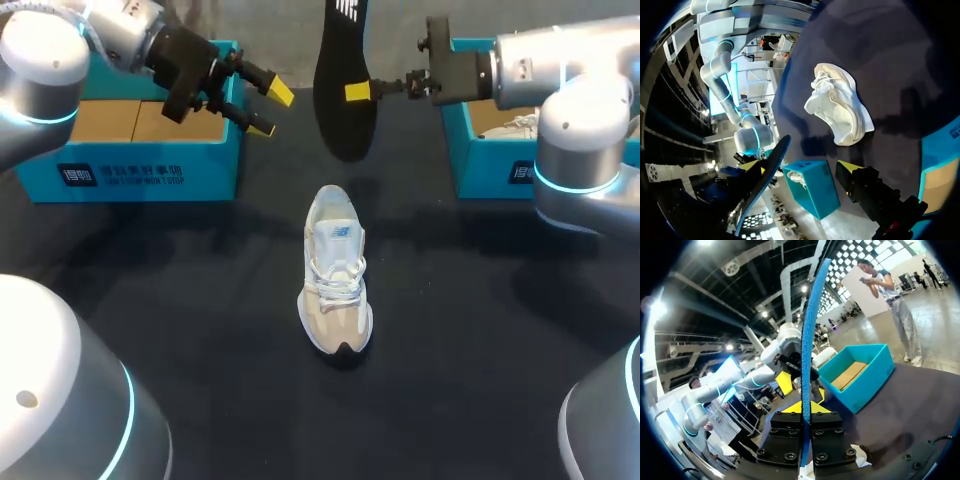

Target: Take the shoe out of the shoebox, open the shoe tongue, remove and reinsert the insole, then place the shoe into the shoebox

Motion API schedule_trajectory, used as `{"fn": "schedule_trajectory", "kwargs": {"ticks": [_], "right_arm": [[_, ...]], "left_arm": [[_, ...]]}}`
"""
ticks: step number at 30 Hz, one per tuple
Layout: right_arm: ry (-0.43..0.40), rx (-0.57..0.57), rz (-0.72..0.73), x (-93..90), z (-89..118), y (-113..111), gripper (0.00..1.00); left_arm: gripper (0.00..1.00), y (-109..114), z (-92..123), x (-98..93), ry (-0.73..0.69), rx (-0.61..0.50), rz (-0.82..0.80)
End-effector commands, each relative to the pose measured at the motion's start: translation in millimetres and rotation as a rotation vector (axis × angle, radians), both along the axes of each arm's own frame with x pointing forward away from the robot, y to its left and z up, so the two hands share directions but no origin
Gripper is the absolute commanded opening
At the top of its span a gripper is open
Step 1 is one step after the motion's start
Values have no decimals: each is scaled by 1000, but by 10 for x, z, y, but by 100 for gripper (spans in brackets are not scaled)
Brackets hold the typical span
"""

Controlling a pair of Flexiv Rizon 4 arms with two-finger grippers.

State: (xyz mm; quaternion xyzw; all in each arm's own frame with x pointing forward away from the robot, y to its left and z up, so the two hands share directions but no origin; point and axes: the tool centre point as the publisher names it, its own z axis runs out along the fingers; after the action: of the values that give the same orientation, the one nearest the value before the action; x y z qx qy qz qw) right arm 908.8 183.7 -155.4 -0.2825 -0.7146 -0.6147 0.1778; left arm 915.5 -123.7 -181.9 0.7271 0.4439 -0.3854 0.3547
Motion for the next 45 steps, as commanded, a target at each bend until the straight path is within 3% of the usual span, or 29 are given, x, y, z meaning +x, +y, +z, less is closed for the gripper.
{"fn": "schedule_trajectory", "kwargs": {"ticks": [1, 33, 45], "right_arm": [[0, 0, -1, 10, -10, 25, 0], [0, 0, -1, 10, -10, 25, 0], [-77, -30, 9, 109, -468, -126, 0]], "left_arm": [[100, -7, -2, 10, -1, 3, -1], [100, -7, -2, 10, -1, 3, -1], [100, -7, -2, 10, -1, 3, -1]]}}
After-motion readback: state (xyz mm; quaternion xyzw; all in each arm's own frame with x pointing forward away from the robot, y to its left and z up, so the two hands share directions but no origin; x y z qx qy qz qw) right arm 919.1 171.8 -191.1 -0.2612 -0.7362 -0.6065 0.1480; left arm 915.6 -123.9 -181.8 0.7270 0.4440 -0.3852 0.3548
